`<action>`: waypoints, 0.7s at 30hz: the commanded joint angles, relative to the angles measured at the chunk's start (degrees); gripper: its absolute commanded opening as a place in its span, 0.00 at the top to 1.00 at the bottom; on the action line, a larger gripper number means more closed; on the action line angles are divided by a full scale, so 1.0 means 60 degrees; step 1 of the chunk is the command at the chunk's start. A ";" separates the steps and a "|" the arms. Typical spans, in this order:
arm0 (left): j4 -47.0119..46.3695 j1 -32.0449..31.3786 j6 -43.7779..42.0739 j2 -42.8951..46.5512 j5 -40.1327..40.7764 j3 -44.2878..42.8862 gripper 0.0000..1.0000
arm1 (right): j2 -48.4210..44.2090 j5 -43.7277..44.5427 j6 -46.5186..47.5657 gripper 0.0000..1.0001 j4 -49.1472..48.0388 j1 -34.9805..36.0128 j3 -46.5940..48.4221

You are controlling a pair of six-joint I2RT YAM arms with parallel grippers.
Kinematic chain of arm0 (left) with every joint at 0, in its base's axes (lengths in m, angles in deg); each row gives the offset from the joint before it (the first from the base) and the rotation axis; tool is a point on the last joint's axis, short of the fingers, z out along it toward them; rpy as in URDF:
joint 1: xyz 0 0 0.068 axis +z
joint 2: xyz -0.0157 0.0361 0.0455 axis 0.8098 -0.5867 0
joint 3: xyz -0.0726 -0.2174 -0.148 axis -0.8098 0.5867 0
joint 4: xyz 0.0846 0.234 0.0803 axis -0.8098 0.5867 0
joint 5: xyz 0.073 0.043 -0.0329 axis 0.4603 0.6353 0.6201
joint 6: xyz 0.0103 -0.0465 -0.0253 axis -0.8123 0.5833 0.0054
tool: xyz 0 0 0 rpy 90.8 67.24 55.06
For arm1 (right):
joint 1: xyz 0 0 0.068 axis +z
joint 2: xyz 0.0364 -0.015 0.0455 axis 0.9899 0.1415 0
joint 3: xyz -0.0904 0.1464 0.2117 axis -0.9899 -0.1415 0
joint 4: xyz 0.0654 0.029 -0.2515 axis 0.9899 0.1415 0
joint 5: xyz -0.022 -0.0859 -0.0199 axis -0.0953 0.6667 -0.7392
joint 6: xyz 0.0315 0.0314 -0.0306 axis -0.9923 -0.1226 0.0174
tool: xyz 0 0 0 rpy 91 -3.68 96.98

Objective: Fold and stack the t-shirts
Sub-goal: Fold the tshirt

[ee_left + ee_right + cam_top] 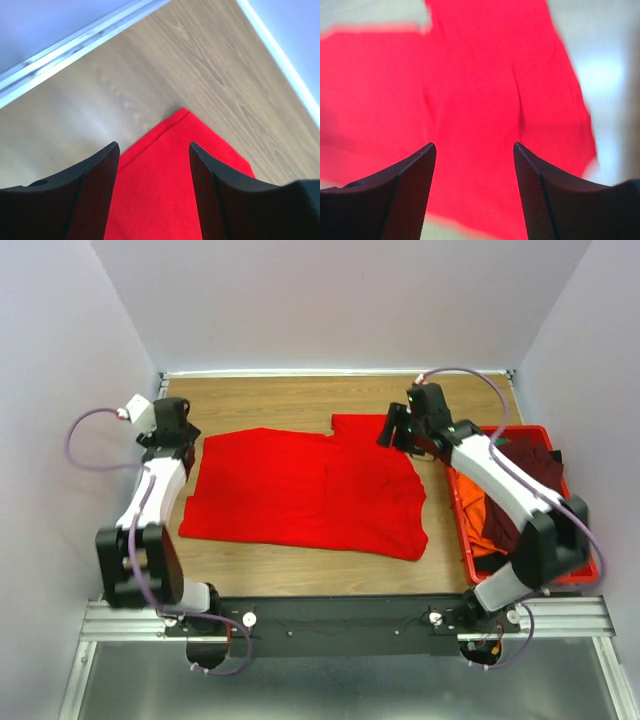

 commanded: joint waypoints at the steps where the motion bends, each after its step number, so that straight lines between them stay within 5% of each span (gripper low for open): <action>1: 0.0067 -0.0088 -0.1301 -0.2752 0.0297 -0.1851 0.35 | 0.2660 0.0452 0.0921 0.30 -0.1843 -0.0487 0.2032; 9: 0.0432 -0.0015 -0.2752 -0.6214 -0.0654 -0.4812 0.33 | 0.6120 -0.0035 0.1859 0.32 -0.2065 -0.1207 0.4514; 21: 0.1327 0.0205 -0.2988 -0.8079 -0.2587 -0.6458 0.32 | 0.6416 -0.0783 0.1918 0.32 -0.2578 -0.1382 0.4326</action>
